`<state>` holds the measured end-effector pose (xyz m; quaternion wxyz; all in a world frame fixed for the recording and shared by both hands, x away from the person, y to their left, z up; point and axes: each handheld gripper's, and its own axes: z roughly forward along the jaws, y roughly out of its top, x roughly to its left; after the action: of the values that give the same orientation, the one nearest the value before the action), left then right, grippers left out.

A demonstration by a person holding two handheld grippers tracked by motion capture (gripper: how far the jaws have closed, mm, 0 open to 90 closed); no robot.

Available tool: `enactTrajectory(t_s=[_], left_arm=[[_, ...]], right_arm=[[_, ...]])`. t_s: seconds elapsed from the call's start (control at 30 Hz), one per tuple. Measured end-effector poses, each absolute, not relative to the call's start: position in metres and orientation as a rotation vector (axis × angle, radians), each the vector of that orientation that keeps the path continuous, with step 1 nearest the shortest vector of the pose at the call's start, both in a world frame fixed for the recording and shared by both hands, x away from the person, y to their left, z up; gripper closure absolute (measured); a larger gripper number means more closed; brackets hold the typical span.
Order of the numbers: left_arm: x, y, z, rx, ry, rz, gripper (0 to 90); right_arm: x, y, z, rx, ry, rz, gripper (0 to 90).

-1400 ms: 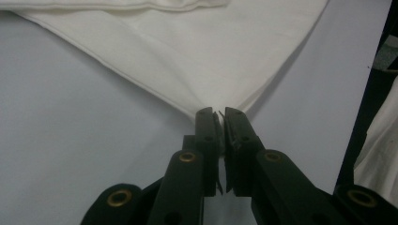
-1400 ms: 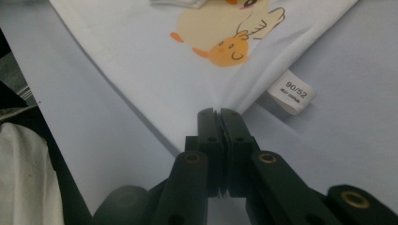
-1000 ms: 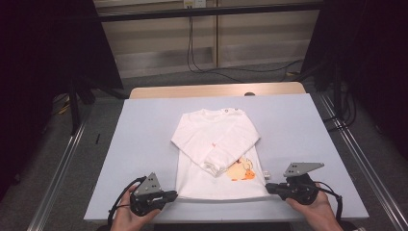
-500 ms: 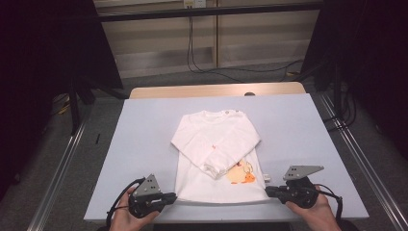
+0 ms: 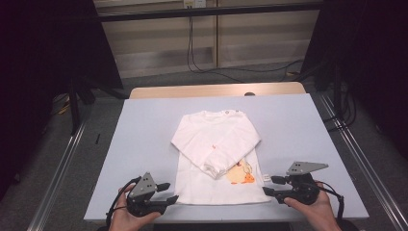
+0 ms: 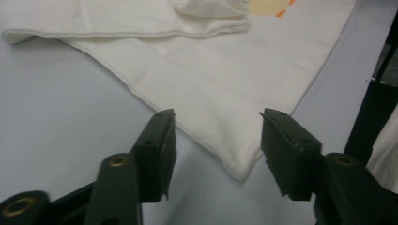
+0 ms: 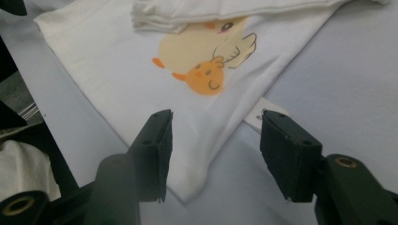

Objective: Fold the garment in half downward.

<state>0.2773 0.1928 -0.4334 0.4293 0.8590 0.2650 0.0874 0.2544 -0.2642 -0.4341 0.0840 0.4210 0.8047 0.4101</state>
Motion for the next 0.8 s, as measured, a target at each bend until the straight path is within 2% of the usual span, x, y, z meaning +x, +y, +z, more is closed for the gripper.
enactTrajectory(t_s=[0.07,0.23,0.33,0.6,0.8], left_arm=[[0.28,0.196,-0.433,2.11,0.683,0.251,34.3],[0.283,0.2,-0.433,2.025,0.731,0.314,17.8],[0.285,0.203,-0.433,1.991,0.746,0.313,15.7],[0.29,0.207,-0.43,1.913,0.785,0.34,6.3],[0.292,0.211,-0.426,1.858,0.786,0.351,4.7]], right_arm=[[0.254,-0.264,-0.434,1.245,2.385,1.225,39.3],[0.256,-0.266,-0.432,1.263,2.317,1.254,25.4],[0.258,-0.267,-0.432,1.278,2.286,1.281,22.1],[0.261,-0.273,-0.427,1.286,2.196,1.37,4.5],[0.263,-0.278,-0.425,1.283,2.135,1.428,5.1]])
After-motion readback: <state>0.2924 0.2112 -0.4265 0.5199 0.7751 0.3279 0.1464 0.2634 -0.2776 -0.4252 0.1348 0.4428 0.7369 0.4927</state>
